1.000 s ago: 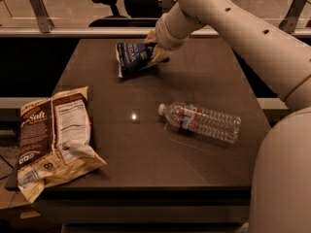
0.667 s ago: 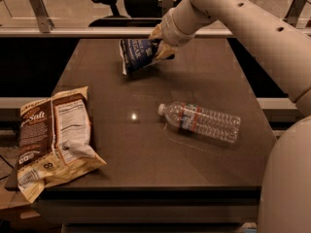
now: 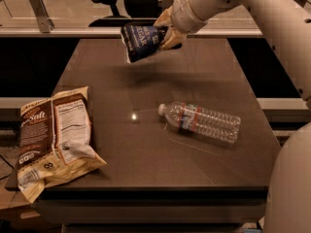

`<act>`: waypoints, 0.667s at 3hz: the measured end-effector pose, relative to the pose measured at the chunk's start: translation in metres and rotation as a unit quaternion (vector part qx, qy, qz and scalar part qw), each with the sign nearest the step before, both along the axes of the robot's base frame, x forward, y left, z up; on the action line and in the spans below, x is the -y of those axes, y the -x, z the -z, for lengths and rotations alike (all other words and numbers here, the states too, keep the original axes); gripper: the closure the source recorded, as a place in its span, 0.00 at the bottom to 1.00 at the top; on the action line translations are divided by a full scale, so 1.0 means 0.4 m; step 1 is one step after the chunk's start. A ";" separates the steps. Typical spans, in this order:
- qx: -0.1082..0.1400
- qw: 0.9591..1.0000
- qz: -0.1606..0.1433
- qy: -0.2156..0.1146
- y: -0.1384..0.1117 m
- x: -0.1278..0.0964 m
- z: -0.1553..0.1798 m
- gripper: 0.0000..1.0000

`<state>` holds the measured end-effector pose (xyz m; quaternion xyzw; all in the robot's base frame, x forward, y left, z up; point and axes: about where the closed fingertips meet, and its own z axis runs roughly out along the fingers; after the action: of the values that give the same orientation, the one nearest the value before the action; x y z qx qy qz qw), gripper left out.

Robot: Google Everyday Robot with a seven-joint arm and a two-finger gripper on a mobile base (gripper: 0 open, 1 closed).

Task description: Pick blue chip bag

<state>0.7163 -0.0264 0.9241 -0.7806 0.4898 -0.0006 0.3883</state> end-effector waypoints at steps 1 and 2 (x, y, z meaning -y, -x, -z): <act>0.002 1.000 -0.002 -0.005 0.032 0.022 -0.059 1.00; 0.010 1.000 0.010 -0.003 0.068 0.055 -0.111 1.00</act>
Offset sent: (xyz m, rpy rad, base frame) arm -0.0492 -0.0451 0.0755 -0.0025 -0.0493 -0.0626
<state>0.6890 -0.0485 0.9685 -0.7745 0.4936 -0.0113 0.3954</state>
